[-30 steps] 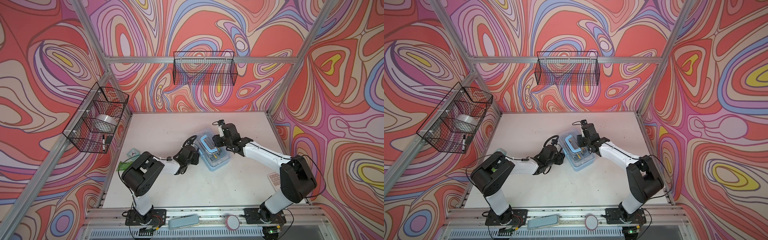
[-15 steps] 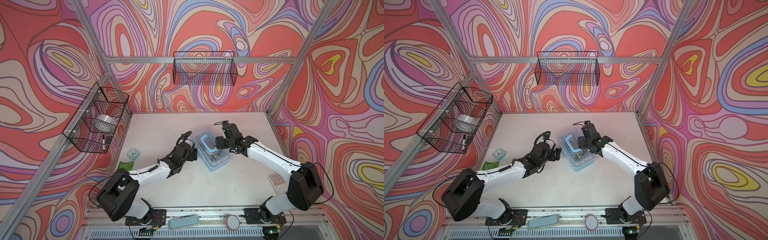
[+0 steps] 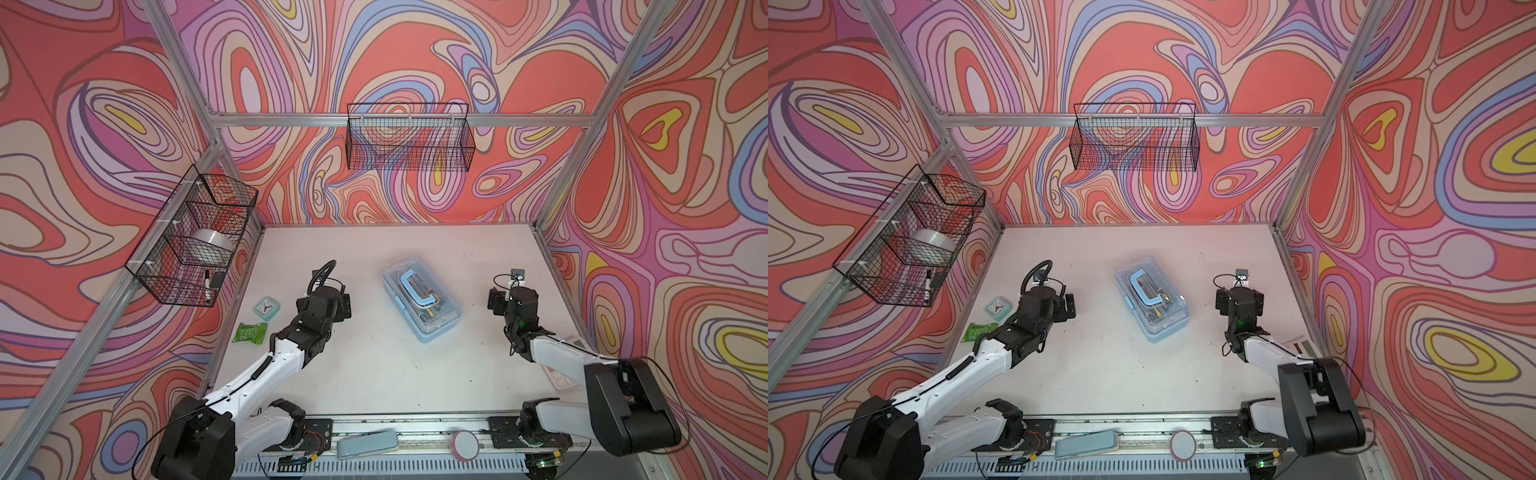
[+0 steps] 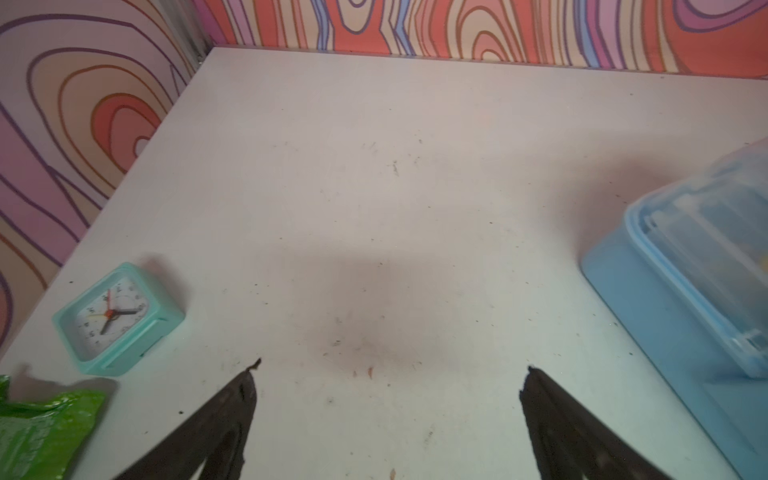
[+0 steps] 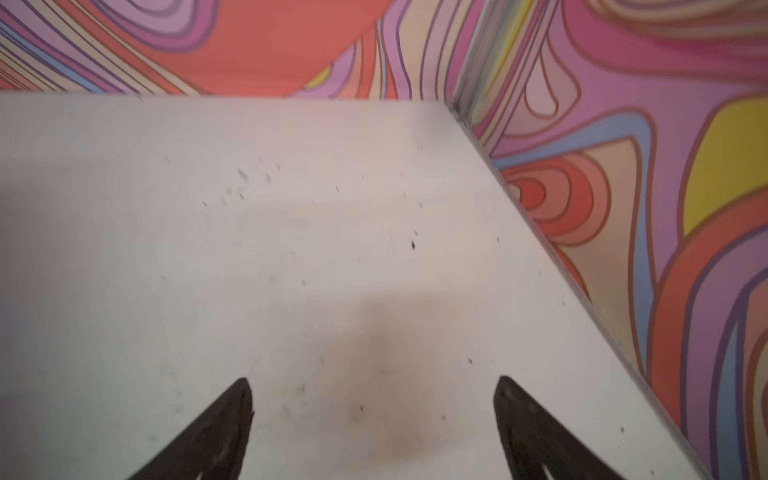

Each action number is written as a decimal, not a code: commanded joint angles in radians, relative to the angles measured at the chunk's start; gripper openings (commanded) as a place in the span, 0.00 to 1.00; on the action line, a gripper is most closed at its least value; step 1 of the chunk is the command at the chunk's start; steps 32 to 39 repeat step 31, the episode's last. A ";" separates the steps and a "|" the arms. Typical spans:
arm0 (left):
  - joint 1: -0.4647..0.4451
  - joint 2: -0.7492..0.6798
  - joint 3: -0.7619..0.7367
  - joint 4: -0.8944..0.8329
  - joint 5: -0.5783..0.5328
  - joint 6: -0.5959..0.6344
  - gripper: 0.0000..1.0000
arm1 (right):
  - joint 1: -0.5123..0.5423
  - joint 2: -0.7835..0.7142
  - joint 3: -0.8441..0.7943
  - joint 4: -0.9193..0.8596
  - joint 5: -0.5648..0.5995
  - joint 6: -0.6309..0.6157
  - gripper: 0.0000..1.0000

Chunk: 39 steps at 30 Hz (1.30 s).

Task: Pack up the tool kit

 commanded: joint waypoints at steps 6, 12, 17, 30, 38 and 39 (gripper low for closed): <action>0.052 0.023 -0.040 0.157 -0.100 0.181 1.00 | -0.024 0.300 0.018 0.547 -0.141 0.011 0.93; 0.181 0.106 -0.214 0.586 -0.043 0.284 1.00 | -0.026 0.309 0.088 0.440 -0.107 0.016 0.96; 0.295 0.290 -0.288 0.955 0.055 0.319 1.00 | -0.027 0.315 0.093 0.442 -0.110 0.017 0.98; 0.364 0.427 -0.204 0.880 0.255 0.293 1.00 | -0.027 0.316 0.090 0.444 -0.108 0.015 0.98; 0.364 0.433 -0.210 0.905 0.253 0.296 1.00 | -0.026 0.314 0.091 0.443 -0.109 0.016 0.98; 0.364 0.433 -0.210 0.905 0.253 0.296 1.00 | -0.026 0.314 0.091 0.443 -0.109 0.016 0.98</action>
